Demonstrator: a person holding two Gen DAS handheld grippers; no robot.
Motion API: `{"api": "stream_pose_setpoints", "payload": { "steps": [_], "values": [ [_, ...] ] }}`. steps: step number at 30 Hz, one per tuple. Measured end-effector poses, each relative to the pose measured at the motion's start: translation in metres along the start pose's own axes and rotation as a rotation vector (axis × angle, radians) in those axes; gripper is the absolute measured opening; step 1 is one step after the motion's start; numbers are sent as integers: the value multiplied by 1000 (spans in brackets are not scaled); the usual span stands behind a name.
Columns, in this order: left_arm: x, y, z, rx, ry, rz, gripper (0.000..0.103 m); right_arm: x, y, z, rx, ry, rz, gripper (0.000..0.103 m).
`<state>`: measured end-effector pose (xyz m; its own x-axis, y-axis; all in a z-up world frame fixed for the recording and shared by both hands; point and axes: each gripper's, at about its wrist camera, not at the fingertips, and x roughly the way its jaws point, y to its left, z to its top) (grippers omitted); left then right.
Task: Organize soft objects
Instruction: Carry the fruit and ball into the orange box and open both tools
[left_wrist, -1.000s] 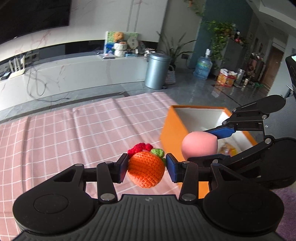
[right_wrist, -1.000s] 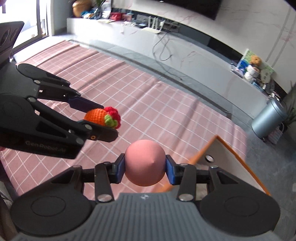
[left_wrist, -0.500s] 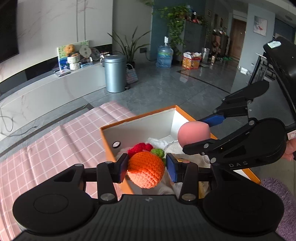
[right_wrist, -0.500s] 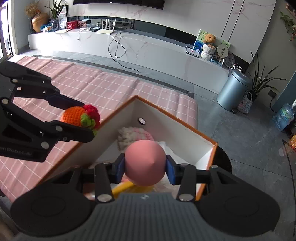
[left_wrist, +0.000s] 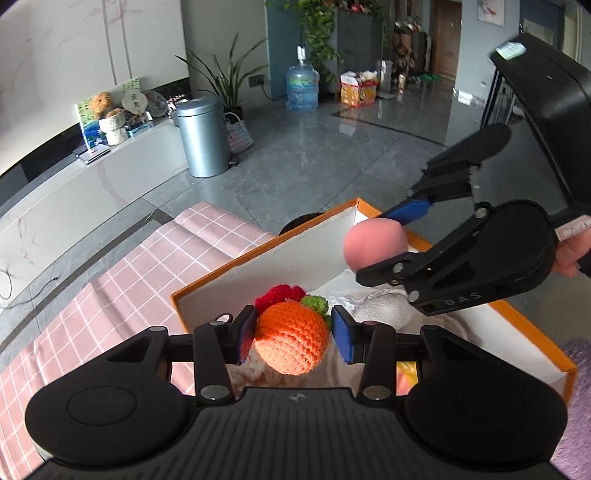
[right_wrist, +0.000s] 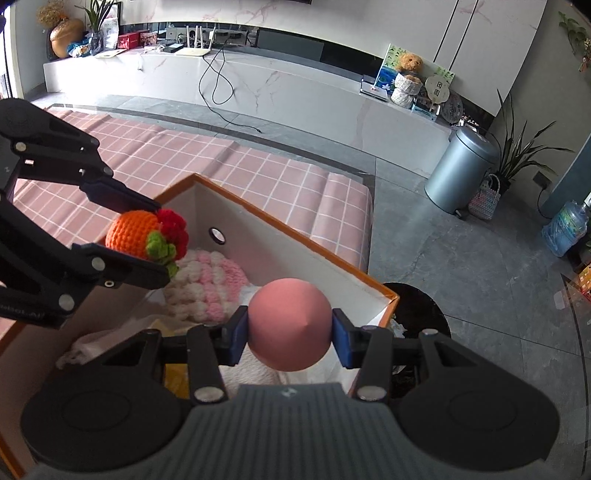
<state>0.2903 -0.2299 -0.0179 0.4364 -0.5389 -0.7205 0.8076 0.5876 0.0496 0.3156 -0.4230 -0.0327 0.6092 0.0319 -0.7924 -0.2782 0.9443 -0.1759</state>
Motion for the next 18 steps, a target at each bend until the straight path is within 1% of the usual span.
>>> {"api": "stream_pose_setpoints", "payload": {
  "steps": [4, 6, 8, 12, 13, 15, 17, 18],
  "values": [
    [21, 2, 4, 28, 27, 11, 50, 27, -2, 3, -10, 35, -24, 48],
    [28, 3, 4, 25, 32, 9, 50, 36, -2, 2, -37, 43, -45, 49],
    [32, 3, 5, 23, 34, 9, 50, 42, -1, 0, -50, 47, -48, 51],
    [38, 0, 5, 24, 34, 21, 50, 45, -1, -5, -66, 43, -45, 53],
    [39, -1, 5, 23, 34, 18, 50, 45, -1, -7, -67, 42, -46, 55],
    [40, 0, 6, 15, 32, 13, 50, 44, -1, -9, -67, 45, -49, 55],
    [41, -2, 4, 3, 31, 18, 50, 42, 0, -10, -70, 44, -55, 58],
    [41, -2, 3, -6, 28, 22, 50, 40, 0, -10, -73, 37, -58, 63]
  ]
}}
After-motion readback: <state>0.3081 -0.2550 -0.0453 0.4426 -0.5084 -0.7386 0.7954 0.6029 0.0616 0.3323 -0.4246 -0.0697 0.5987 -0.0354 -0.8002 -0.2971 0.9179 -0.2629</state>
